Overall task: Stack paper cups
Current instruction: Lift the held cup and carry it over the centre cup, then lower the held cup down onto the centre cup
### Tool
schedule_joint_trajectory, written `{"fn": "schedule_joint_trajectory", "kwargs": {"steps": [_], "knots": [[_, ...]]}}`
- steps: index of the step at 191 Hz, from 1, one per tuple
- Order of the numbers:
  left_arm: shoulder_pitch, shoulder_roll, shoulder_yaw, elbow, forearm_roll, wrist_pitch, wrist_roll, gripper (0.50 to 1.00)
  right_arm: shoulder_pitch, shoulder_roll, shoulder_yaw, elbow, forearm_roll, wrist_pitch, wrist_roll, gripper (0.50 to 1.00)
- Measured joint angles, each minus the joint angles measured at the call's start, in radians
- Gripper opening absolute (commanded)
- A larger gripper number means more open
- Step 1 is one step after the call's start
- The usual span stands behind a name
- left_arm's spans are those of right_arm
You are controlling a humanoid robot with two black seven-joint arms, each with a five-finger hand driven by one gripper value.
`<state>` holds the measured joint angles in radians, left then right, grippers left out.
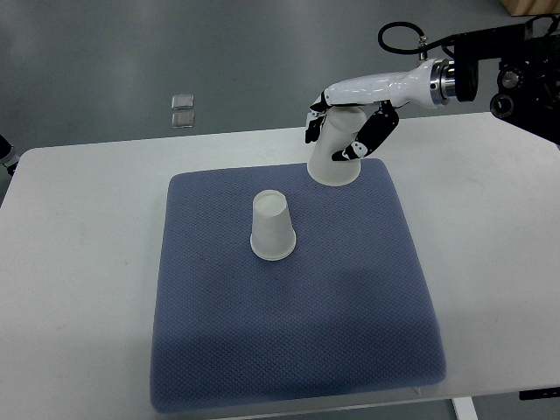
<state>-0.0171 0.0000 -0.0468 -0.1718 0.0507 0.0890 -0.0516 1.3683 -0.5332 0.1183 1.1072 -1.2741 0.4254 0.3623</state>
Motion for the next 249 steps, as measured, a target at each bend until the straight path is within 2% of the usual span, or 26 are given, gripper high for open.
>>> {"fn": "schedule_joint_trajectory", "kwargs": {"steps": [195, 249], "knots": [[0.000, 0.000, 0.000, 0.000, 0.000, 0.000, 0.000, 1.000, -0.008, 0.232, -0.006, -0.084, 0.008, 0.006, -0.009, 0.633], [0.000, 0.000, 0.001, 0.000, 0.000, 0.000, 0.000, 1.000, -0.010, 0.242, -0.006, -0.113, 0.006, -0.002, -0.009, 0.635]]}}
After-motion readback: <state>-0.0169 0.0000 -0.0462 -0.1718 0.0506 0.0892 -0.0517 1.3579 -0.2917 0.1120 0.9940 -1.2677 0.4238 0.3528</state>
